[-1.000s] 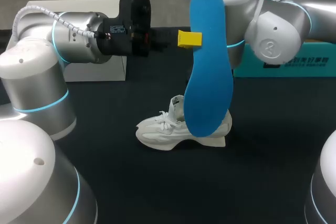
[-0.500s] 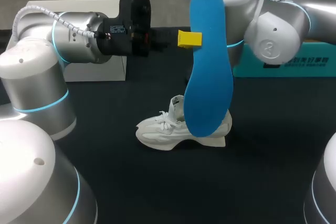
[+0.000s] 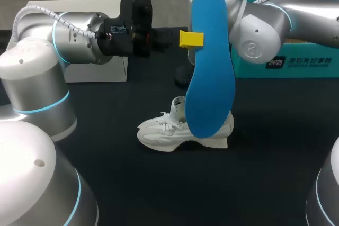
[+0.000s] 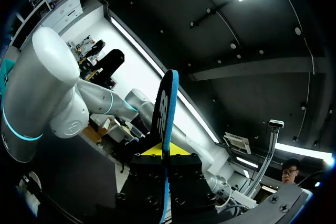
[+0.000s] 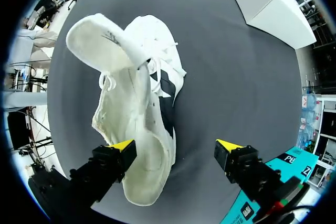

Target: Take the shoe out of the shoebox, open the shoe tongue, remove and reinsert the insole, then place the shoe into the shoebox

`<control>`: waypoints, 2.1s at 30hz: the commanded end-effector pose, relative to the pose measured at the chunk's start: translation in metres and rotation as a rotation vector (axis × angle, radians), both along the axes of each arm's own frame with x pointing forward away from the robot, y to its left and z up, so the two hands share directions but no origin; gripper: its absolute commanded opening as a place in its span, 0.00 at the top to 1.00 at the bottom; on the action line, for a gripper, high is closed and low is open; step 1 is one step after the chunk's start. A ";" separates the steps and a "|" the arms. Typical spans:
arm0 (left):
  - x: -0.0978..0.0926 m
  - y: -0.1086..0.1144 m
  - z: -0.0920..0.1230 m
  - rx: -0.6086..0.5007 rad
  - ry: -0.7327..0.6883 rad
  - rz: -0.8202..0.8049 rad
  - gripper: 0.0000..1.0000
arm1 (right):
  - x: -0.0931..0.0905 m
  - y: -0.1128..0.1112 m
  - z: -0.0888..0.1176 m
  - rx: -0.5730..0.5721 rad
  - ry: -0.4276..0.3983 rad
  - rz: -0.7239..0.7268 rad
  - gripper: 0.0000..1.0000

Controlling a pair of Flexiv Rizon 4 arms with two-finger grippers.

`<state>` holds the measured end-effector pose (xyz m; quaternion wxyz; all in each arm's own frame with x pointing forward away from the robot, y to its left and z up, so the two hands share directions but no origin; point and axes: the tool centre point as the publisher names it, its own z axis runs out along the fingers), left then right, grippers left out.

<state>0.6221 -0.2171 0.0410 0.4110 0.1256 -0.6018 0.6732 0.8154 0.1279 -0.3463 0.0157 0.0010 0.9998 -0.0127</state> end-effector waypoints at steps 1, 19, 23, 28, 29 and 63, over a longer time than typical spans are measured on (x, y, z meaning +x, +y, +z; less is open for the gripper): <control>0.000 0.000 0.000 -0.001 0.000 0.001 1.00 | 0.007 0.013 -0.010 -0.018 0.016 0.008 0.00; 0.000 0.000 0.000 -0.001 0.000 0.001 1.00 | -0.014 0.019 -0.033 -0.011 0.116 -0.005 1.00; 0.000 0.000 0.000 -0.001 0.000 0.001 1.00 | -0.017 0.019 -0.034 -0.004 0.127 0.001 1.00; 0.000 0.000 0.000 -0.001 0.000 0.001 1.00 | -0.017 0.019 -0.034 -0.004 0.127 0.001 1.00; 0.000 0.000 0.000 -0.001 0.000 0.001 1.00 | -0.017 0.019 -0.034 -0.004 0.127 0.001 1.00; 0.000 0.000 0.000 -0.001 0.000 0.001 1.00 | -0.021 0.041 0.021 0.309 0.101 -0.978 1.00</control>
